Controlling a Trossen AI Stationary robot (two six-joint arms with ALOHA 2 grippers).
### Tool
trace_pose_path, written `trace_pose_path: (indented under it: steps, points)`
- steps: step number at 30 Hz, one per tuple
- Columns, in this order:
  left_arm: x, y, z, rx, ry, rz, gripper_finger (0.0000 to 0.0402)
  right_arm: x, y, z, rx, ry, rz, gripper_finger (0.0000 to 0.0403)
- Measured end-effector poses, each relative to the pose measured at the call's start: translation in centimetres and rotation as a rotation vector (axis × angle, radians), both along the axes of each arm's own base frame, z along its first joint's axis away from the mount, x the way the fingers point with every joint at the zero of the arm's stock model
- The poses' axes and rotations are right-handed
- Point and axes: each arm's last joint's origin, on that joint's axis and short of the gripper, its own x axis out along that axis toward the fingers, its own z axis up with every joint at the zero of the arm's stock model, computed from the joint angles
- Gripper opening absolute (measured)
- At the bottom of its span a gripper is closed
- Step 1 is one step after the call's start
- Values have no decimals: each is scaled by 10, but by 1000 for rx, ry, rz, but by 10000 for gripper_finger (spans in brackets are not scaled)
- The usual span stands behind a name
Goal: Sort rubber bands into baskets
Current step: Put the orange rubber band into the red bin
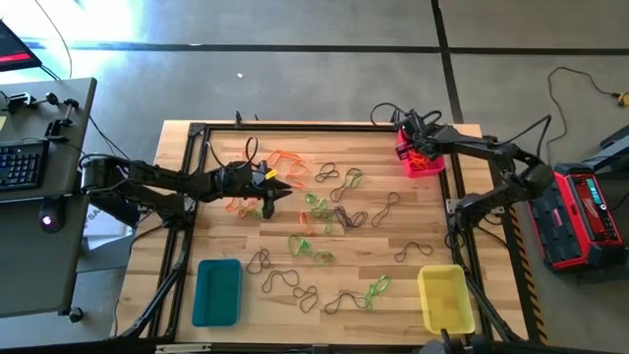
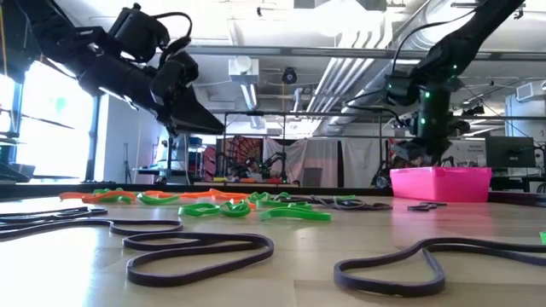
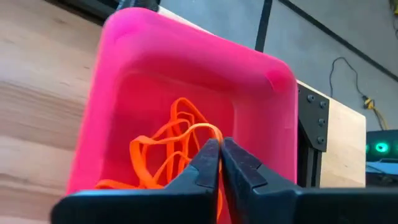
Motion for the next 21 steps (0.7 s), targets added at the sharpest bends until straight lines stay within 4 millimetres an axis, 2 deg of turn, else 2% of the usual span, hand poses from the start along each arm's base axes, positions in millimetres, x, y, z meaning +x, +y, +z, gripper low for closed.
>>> trace_pose_path:
  steps: [6,12,17,21]
  points:
    - [6,11,10,22,177,55,76,-1,1,3,0,16,22,88]
    - [11,25,30,89,313,93,75,-6,13,25,-61,-21,31,166]
    - [6,37,34,108,457,115,57,-5,39,52,-117,-123,117,192]
    - [0,45,27,64,584,131,46,1,65,72,-144,-288,227,195]
